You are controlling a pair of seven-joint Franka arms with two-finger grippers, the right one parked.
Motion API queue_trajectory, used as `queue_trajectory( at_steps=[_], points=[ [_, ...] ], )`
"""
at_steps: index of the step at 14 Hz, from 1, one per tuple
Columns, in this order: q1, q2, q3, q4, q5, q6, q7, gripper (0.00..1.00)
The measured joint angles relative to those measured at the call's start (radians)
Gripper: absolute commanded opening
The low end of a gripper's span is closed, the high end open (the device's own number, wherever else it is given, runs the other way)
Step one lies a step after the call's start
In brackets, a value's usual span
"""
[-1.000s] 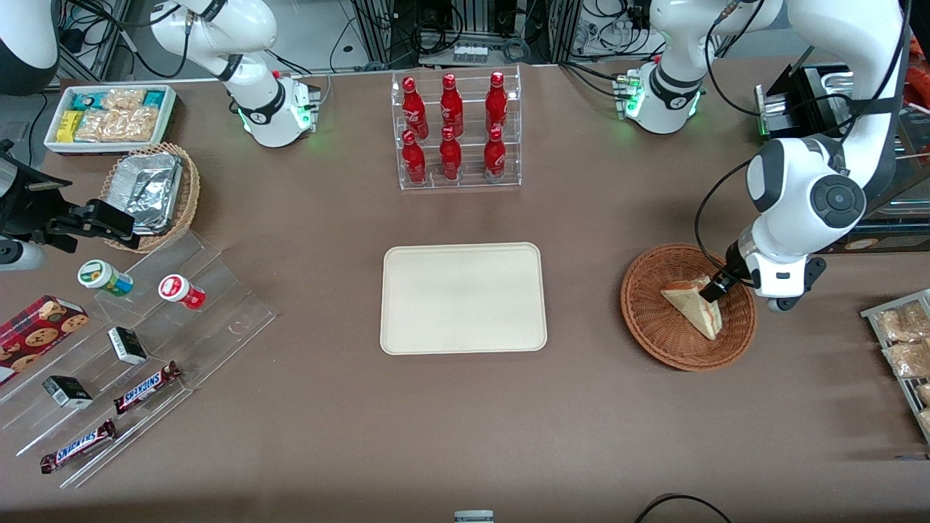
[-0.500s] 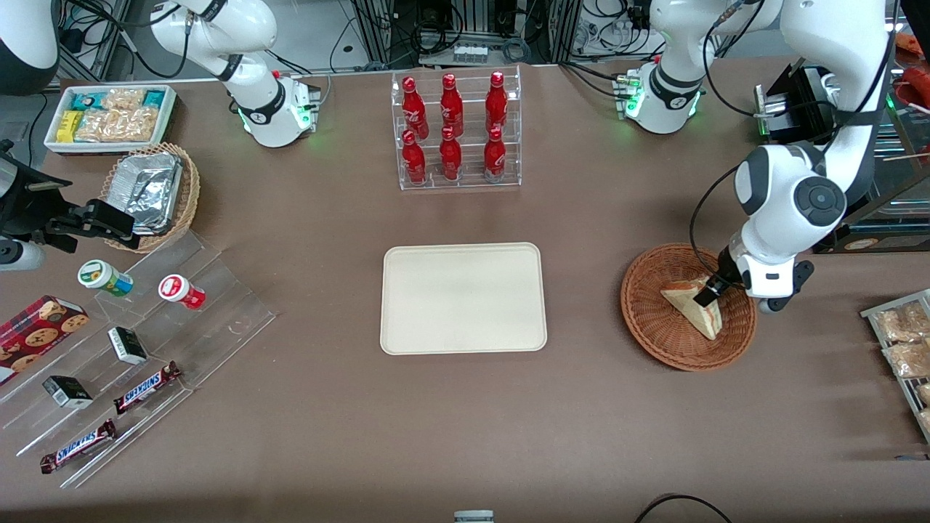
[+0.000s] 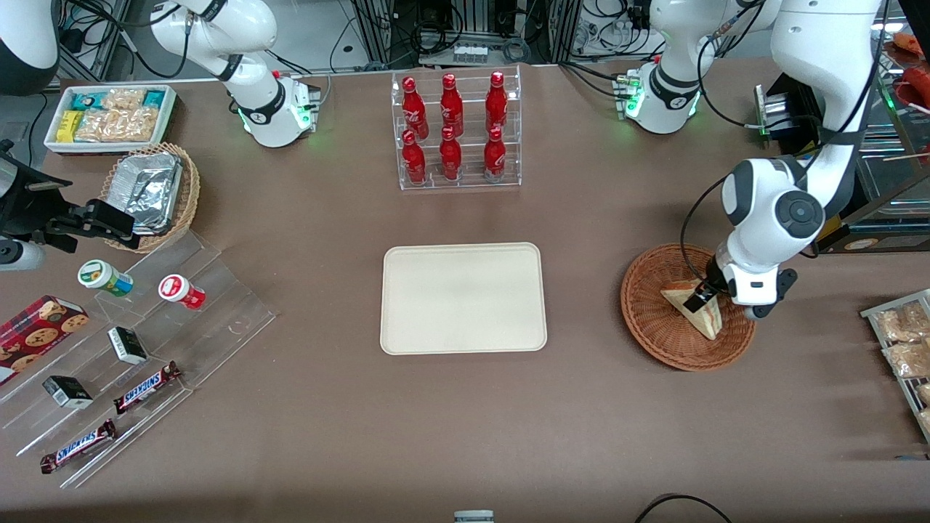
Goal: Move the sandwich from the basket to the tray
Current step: 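Lower the left gripper and grasp the sandwich by its crust edge, then lift the sandwich and carry it with the left gripper over the tray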
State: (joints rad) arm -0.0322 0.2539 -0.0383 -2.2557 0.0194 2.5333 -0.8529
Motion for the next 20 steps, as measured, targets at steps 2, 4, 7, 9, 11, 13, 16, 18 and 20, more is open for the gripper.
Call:
queue_trajectory(
  at_steps=[2,4,7,9,11,13,16,18,20],
  points=[
    [-0.004,0.004,0.0,0.0,0.0,0.003,-0.006,0.0],
    [-0.004,0.003,0.0,0.003,0.0,0.003,-0.006,0.0],
    [-0.013,-0.018,0.0,0.026,0.055,-0.069,-0.006,0.0],
    [-0.045,-0.054,-0.003,0.082,0.081,-0.213,-0.006,0.0],
    [-0.11,-0.087,-0.009,0.191,0.082,-0.394,-0.006,0.0],
    [-0.205,-0.09,-0.014,0.335,0.082,-0.546,-0.018,0.0],
    [-0.35,-0.044,-0.018,0.497,0.048,-0.624,-0.029,0.0],
    [-0.422,0.02,-0.018,0.568,0.01,-0.612,-0.038,0.0],
    [-0.474,0.102,-0.019,0.636,-0.025,-0.567,-0.048,0.0]
  ],
)
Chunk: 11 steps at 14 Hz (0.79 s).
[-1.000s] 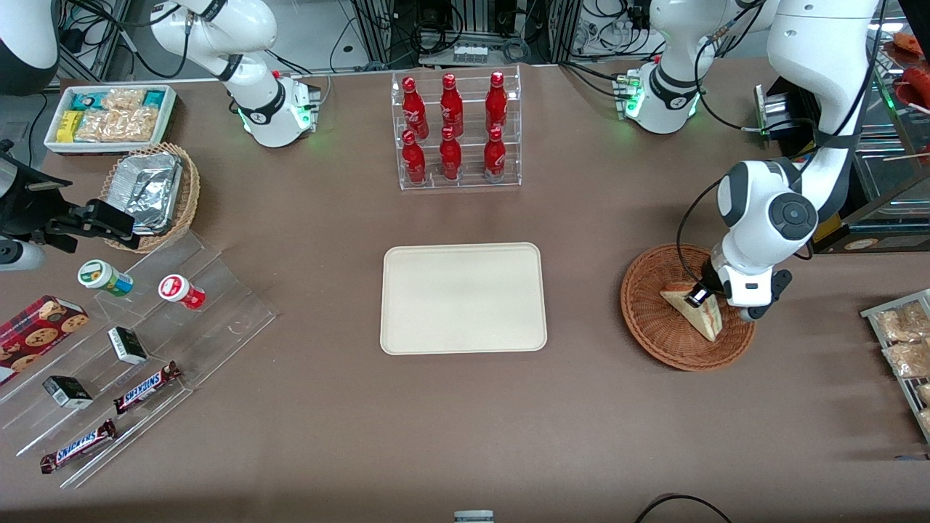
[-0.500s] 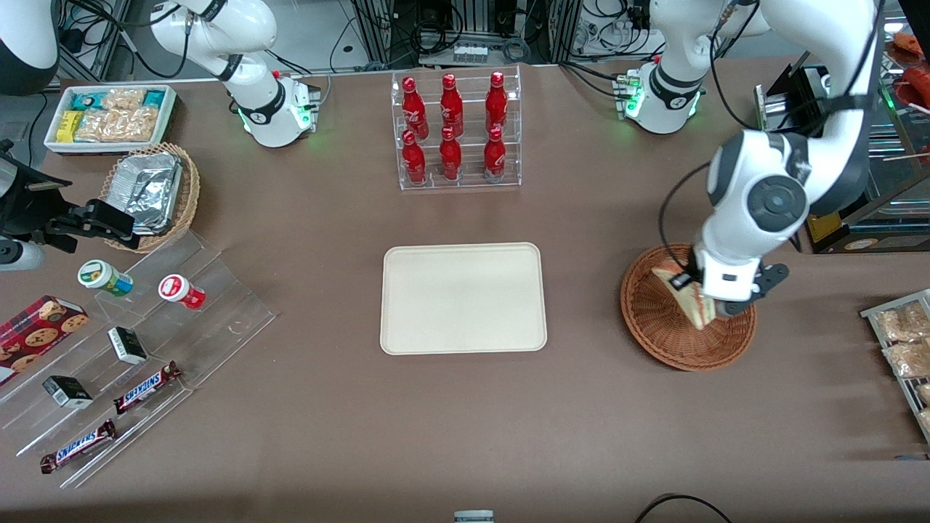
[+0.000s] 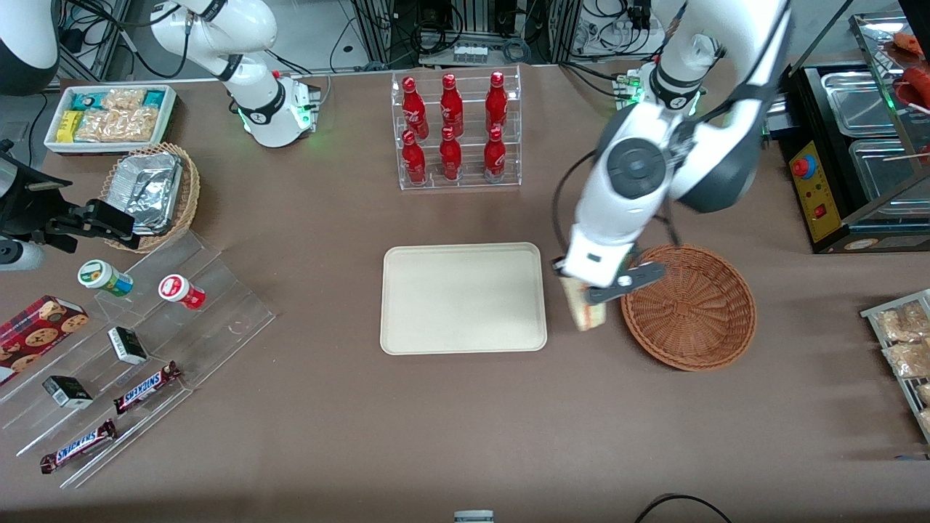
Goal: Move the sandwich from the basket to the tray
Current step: 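Lift the sandwich and carry it with the left gripper over the tray, then lower the sandwich onto the tray and open the left gripper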
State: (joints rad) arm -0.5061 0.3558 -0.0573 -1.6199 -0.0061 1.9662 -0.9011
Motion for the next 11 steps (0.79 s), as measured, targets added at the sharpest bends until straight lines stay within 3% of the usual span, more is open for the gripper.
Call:
queue_trajectory(
  at_steps=[5,11],
  points=[
    [-0.138,0.216,0.0,0.119,-0.004,0.154,-0.035,0.0],
    [-0.229,0.39,0.002,0.224,0.0,0.266,-0.035,0.0]
  ],
)
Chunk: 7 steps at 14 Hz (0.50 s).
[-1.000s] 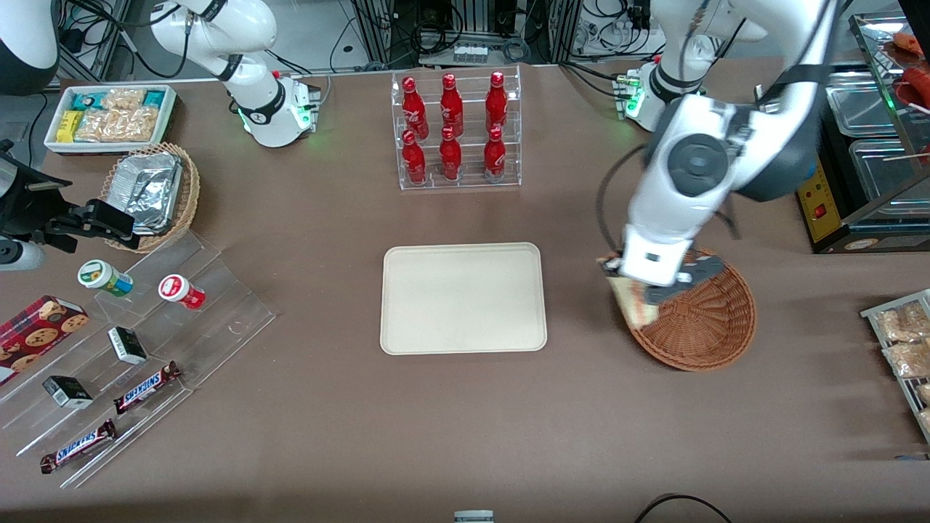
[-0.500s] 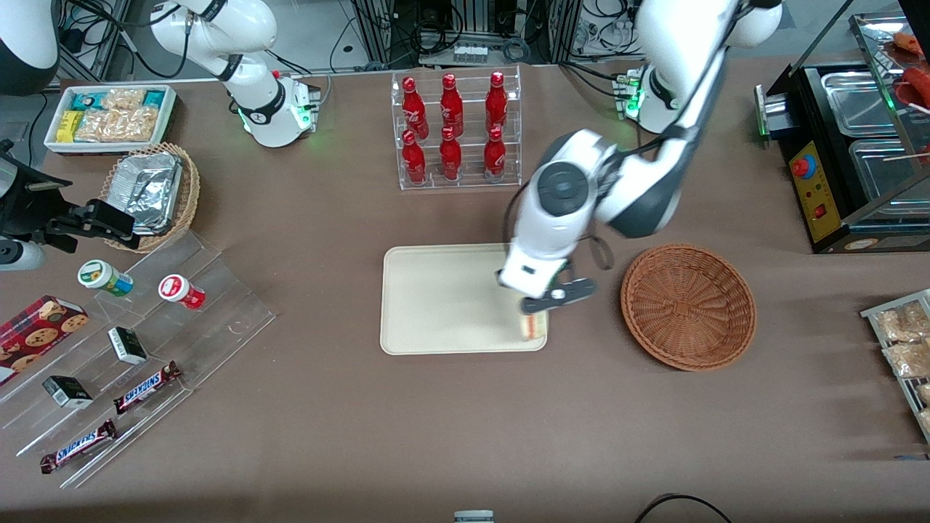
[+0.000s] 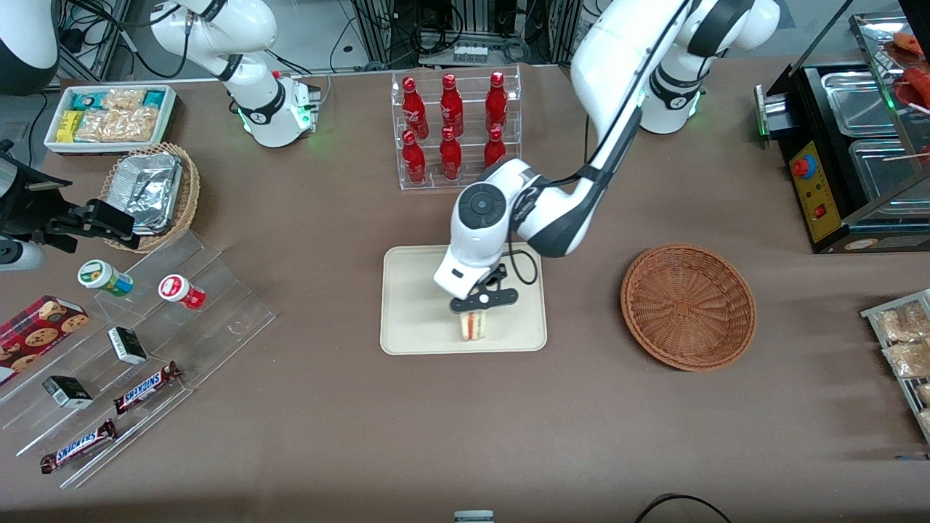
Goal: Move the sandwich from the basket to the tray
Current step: 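Lower the sandwich onto the tray and open the left gripper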
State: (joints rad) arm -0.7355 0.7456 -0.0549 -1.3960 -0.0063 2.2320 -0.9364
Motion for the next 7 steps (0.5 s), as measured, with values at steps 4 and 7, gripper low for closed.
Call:
queue_trajectory(
  at_steps=[4,7],
  points=[
    [-0.036,0.066,0.0,0.036,0.015,0.027,0.0,0.0],
    [-0.04,0.085,0.001,0.045,0.019,0.027,0.002,0.99]
  ],
)
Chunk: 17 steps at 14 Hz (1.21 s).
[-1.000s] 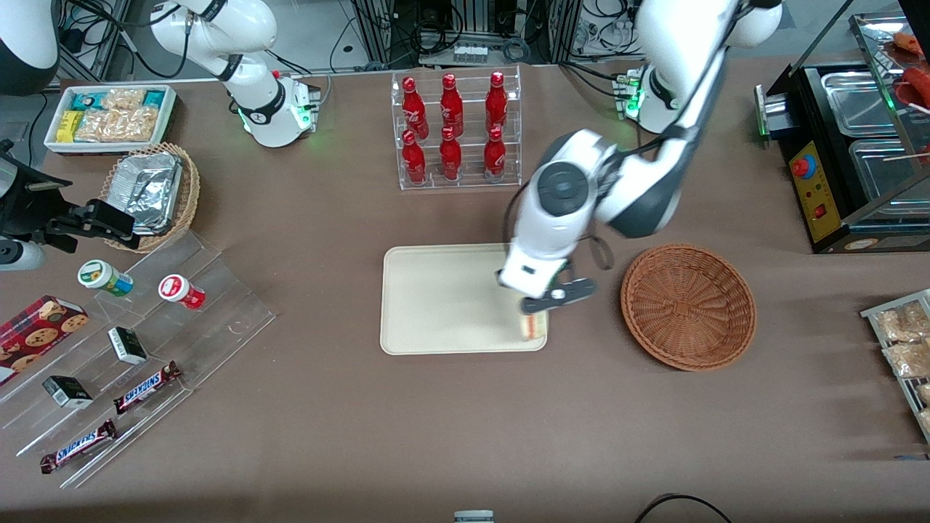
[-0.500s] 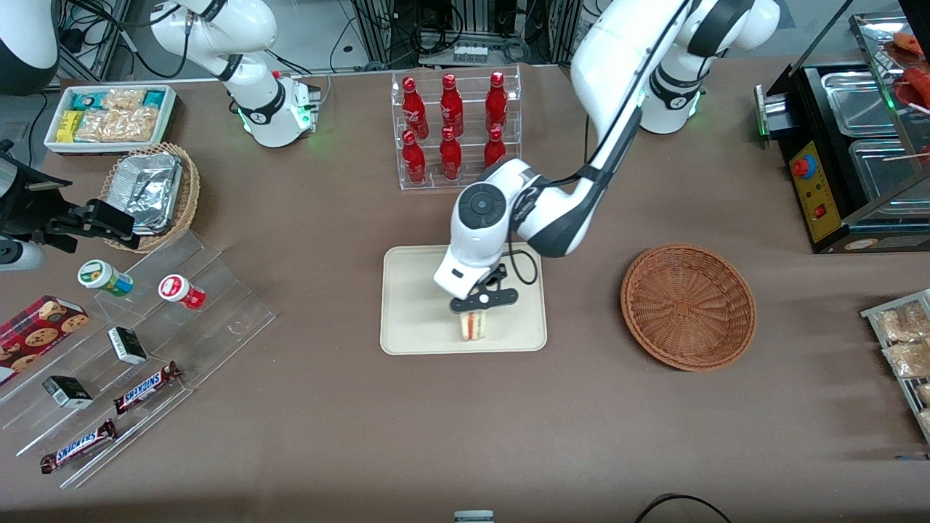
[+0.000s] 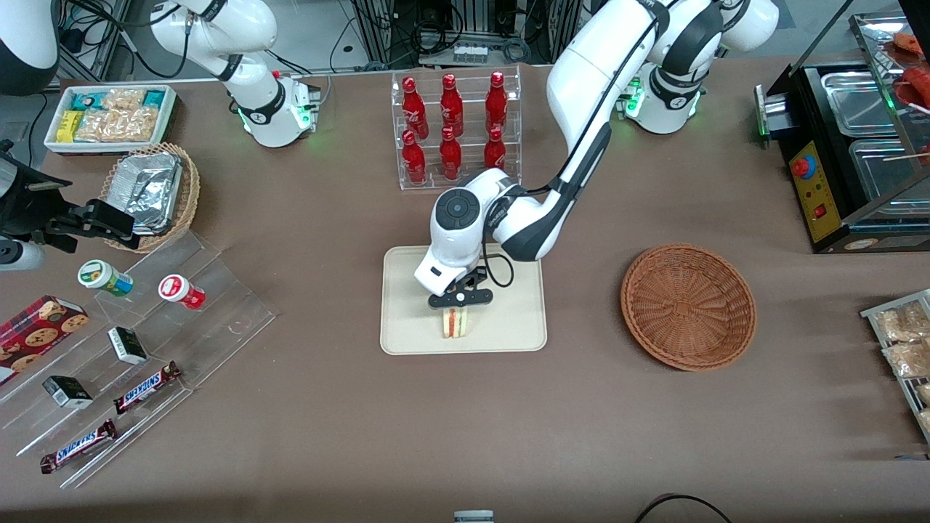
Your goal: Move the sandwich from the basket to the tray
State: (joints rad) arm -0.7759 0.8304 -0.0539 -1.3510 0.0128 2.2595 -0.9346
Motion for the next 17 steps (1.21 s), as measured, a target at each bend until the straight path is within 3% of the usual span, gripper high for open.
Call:
queue_trajectory(
  at_steps=[7,11,17],
  points=[
    [0.002,-0.049,0.025,0.053,0.003,-0.071,0.0,0.99],
    [0.031,-0.225,0.095,0.074,0.003,-0.297,-0.013,0.99],
    [0.176,-0.441,0.108,0.06,0.004,-0.564,-0.042,0.99]
  ],
)
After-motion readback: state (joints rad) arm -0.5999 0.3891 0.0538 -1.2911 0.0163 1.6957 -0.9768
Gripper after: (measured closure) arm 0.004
